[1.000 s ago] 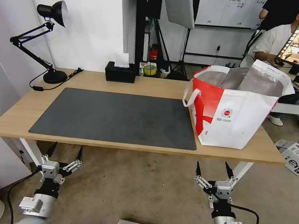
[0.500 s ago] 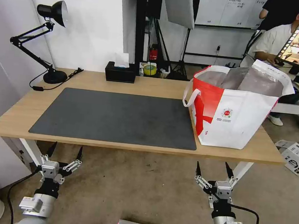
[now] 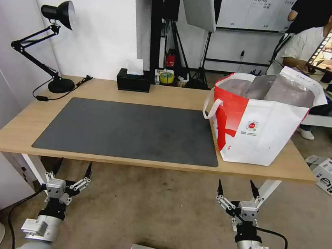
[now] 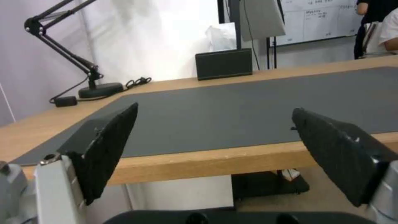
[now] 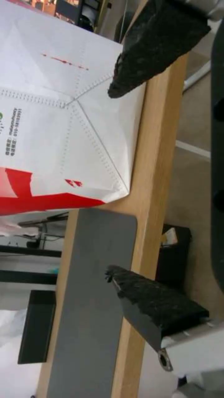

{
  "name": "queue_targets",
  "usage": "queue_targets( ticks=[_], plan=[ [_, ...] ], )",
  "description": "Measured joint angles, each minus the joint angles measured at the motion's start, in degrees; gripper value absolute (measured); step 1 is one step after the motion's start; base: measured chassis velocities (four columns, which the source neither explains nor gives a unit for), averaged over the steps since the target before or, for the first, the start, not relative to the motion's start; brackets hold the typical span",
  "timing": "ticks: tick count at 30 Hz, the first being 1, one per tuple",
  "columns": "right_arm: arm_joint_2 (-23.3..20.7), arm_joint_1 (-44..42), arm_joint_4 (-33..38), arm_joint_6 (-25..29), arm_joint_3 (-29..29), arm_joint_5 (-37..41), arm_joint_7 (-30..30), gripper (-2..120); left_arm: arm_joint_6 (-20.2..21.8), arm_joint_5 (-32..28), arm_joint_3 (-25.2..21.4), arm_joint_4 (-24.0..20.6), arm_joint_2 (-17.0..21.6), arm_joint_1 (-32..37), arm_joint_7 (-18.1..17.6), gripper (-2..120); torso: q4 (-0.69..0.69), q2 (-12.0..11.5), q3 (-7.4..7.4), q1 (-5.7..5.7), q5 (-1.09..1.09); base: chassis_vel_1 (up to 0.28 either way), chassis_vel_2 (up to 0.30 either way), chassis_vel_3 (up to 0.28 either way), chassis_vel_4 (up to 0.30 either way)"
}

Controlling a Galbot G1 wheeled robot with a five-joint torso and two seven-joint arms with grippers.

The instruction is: Pick up the trash from the table and place it into the takeout bag.

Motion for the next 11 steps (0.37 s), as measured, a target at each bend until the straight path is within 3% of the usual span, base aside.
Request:
queue_targets(
  ticks=[11],
  plan=[
    [0.0,0.0,0.0,0.0,0.0,0.0,0.0,100,0.0,0.0,0.0,0.0,0.0,0.0,0.0,100,0.0,0.0,0.0,0.0,0.0,0.0,0.0,0.0,0.0]
  ],
)
